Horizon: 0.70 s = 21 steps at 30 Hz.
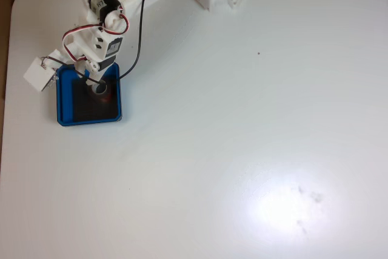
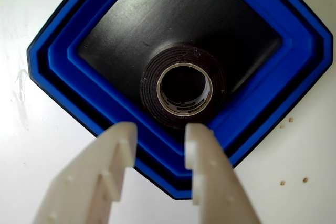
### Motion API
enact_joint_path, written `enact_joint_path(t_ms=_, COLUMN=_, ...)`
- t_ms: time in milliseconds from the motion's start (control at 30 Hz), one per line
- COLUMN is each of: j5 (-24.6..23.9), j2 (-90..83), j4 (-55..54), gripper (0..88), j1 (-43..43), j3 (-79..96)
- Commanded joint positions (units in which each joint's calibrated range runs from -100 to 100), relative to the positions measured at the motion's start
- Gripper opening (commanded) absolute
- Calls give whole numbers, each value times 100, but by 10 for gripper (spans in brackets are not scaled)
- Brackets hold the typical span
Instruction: Pick the red roll and drop it in the blue box
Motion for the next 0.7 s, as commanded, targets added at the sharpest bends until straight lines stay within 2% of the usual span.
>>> enact_joint_path(t_ms=0, j5=-25, j2=-540, j4=36, gripper=91, j1=64, j3=201)
enact_joint_path(t_ms=667, j5=19, j2=-5080, j4=-236, gripper=91, j1=-4, j3=5439)
